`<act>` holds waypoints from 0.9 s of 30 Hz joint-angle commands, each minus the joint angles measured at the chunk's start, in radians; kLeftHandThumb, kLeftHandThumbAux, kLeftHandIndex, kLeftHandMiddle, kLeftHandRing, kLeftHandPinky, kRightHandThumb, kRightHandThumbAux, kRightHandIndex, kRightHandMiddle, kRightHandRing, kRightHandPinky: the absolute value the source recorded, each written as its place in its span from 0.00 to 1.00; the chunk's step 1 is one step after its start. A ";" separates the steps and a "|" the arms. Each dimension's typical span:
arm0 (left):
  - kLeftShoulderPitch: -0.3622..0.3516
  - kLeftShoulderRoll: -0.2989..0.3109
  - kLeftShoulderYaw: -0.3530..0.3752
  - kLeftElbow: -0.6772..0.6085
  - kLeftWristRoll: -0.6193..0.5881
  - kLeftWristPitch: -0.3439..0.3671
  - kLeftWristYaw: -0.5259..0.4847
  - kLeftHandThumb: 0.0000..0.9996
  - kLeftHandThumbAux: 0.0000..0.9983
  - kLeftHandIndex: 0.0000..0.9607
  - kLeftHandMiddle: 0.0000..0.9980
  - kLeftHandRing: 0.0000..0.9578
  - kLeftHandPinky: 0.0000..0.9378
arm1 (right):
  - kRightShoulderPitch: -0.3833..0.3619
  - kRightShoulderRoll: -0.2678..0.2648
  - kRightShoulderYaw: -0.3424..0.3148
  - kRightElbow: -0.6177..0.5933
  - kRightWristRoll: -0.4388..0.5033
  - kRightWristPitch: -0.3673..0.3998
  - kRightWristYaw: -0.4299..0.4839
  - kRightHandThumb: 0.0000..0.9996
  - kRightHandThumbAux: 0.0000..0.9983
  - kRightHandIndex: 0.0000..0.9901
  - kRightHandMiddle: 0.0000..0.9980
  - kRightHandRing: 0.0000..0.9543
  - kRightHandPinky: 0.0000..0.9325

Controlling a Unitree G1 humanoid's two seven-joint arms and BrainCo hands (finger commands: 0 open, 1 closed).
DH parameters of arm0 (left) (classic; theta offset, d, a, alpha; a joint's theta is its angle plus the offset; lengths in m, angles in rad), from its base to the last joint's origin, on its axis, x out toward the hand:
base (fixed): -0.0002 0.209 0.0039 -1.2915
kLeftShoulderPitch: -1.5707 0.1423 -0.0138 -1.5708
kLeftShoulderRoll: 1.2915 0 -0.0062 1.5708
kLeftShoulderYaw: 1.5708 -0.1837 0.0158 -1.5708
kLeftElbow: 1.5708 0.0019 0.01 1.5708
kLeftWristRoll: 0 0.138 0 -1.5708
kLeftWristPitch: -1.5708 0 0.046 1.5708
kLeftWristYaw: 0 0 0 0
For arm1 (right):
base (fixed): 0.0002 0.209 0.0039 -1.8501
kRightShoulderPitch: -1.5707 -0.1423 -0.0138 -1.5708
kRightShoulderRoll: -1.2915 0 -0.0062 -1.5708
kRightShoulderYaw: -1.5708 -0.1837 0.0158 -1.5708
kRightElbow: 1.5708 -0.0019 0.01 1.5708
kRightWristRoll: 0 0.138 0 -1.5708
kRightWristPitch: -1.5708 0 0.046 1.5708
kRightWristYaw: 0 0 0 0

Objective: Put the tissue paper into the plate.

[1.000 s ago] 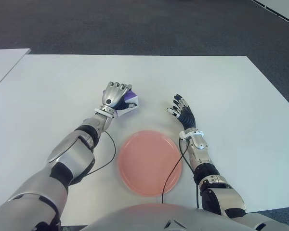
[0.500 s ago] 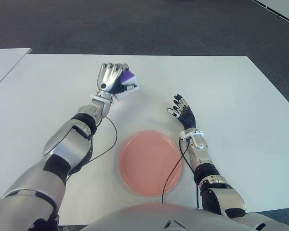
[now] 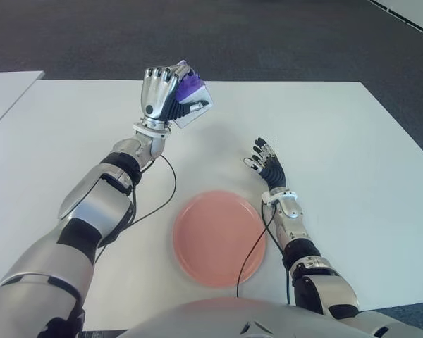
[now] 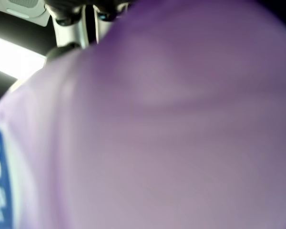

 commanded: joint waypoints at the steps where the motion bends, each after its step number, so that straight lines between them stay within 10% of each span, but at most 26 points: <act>1: -0.025 0.022 -0.022 -0.019 0.044 -0.014 0.071 0.73 0.70 0.46 0.88 0.92 0.94 | 0.042 0.007 0.004 0.044 -0.005 0.060 -0.010 0.07 0.70 0.05 0.03 0.01 0.04; 11: -0.036 0.035 -0.077 -0.072 0.132 -0.019 0.191 0.73 0.70 0.46 0.89 0.93 0.95 | 0.051 0.013 0.007 0.027 -0.008 0.067 -0.029 0.07 0.70 0.06 0.04 0.02 0.03; 27: 0.196 0.155 -0.092 -0.503 0.172 -0.212 -0.013 0.74 0.70 0.46 0.87 0.91 0.94 | 0.074 0.022 0.014 -0.024 -0.010 0.119 -0.052 0.07 0.70 0.06 0.04 0.01 0.03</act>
